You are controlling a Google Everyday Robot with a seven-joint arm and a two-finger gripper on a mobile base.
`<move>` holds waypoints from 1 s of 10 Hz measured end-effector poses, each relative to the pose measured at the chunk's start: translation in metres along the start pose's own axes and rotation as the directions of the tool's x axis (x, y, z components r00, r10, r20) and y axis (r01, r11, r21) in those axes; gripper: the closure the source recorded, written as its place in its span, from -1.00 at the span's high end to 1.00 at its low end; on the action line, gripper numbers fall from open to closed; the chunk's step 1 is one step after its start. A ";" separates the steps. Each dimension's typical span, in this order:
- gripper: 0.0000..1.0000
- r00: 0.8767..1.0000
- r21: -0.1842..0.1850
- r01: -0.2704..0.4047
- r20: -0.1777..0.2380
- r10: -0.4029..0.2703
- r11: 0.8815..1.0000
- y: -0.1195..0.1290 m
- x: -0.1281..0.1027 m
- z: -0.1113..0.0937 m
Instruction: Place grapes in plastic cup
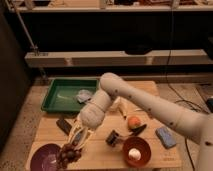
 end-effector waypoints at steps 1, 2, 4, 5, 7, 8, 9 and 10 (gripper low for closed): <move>-1.00 1.000 -0.004 0.003 0.023 -0.003 1.000 -0.004 0.006 0.009; -1.00 1.000 -0.006 0.004 0.022 -0.004 1.000 -0.006 0.014 0.011; -1.00 1.000 -0.026 0.002 -0.019 -0.002 1.000 -0.007 0.029 0.007; -1.00 0.998 -0.030 0.000 -0.066 -0.002 1.000 -0.008 0.037 0.000; -1.00 0.988 -0.023 0.004 -0.156 -0.008 1.000 -0.013 0.049 -0.021; -1.00 0.972 -0.013 0.010 -0.233 -0.012 1.000 -0.020 0.060 -0.041; -1.00 0.963 -0.007 0.010 -0.270 -0.011 1.000 -0.023 0.066 -0.051; -1.00 0.946 0.000 0.008 -0.323 -0.008 1.000 -0.026 0.075 -0.064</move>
